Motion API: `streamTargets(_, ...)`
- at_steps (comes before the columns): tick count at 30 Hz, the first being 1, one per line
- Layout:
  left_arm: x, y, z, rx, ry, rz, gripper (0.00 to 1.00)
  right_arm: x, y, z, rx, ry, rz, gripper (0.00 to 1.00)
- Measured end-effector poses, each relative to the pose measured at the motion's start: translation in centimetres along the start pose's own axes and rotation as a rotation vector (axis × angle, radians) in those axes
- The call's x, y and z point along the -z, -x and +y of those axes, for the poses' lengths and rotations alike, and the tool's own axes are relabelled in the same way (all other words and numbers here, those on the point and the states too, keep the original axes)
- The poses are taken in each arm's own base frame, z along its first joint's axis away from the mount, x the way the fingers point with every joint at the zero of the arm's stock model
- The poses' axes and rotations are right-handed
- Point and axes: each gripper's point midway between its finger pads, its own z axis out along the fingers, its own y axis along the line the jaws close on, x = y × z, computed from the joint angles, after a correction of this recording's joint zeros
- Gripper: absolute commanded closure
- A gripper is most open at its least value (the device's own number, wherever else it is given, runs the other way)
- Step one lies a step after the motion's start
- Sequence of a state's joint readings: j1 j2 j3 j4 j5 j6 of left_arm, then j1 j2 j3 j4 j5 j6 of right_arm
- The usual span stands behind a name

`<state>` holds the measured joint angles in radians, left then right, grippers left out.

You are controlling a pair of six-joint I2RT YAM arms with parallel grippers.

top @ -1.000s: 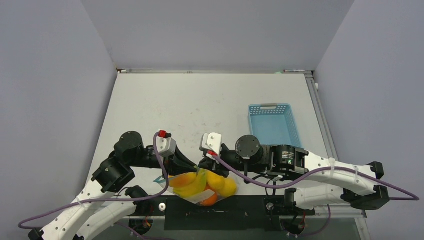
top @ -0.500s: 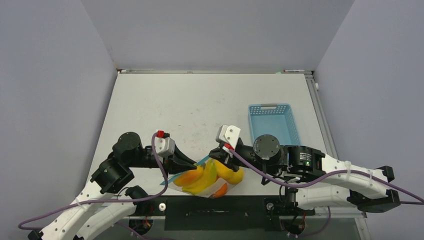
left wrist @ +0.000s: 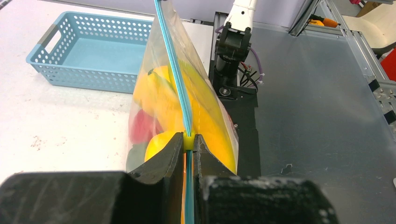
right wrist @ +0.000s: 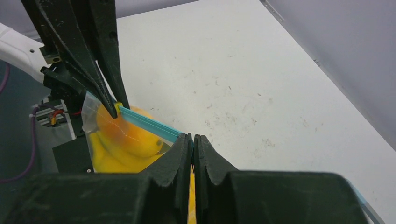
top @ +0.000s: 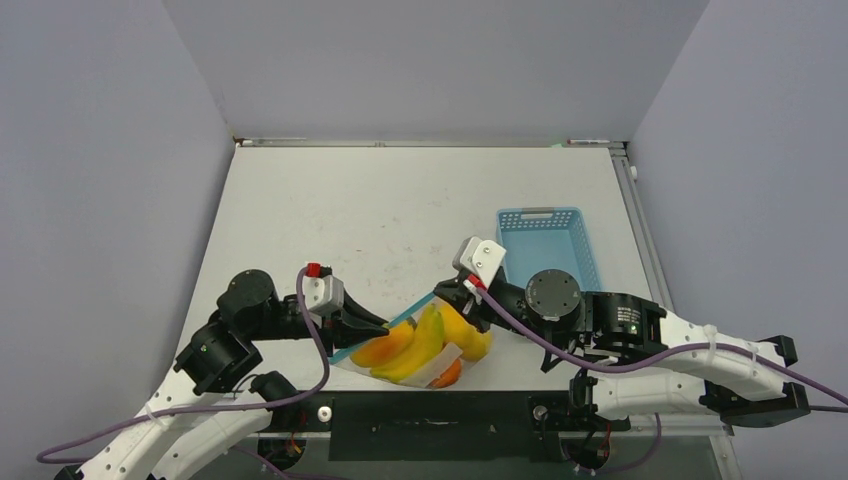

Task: Place the food in the zip-top bag and seal the zipper
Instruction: Zip the zipper food storage bag at the center of the board.

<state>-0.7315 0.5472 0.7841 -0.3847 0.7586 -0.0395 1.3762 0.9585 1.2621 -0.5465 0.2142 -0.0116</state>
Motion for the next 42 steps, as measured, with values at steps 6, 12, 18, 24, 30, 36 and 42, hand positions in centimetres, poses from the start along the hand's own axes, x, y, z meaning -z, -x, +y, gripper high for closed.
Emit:
streamTargets(6, 0.3, -0.3, 0.4, 0.009, 0.04, 0.007, 1.0, 0.3, 0.2, -1.6, -0.003, -0.088, -0.003, 0.95)
streamTargets(12, 0.7, -0.9, 0.8, 0.025, 0.079, 0.021, 1.0, 0.7, 0.3, -3.5, -0.006, -0.191, -0.003, 0.95)
streamTargets(18, 1.1, -0.8, 0.9, 0.02, 0.107, 0.009, 1.0, 1.3, 0.6, -5.3, -0.012, -0.297, -0.007, 0.95)
streamTargets(24, 1.2, -1.2, 1.2, 0.033, 0.126, 0.023, 1.0, 2.4, 1.1, -7.3, -0.026, -0.408, -0.027, 0.95)
streamTargets(30, 1.1, -1.5, 1.5, 0.045, 0.137, 0.037, 1.0, 3.8, 1.9, -9.2, -0.037, -0.512, -0.059, 0.95)
streamTargets(36, 0.9, -1.7, 1.8, 0.05, 0.146, 0.044, 1.0, 4.6, 2.3, -10.5, -0.039, -0.597, -0.072, 0.95)
streamTargets(42, 0.7, -1.8, 2.1, 0.055, 0.15, 0.051, 0.99, 4.7, 2.1, -10.8, -0.032, -0.619, -0.067, 0.95)
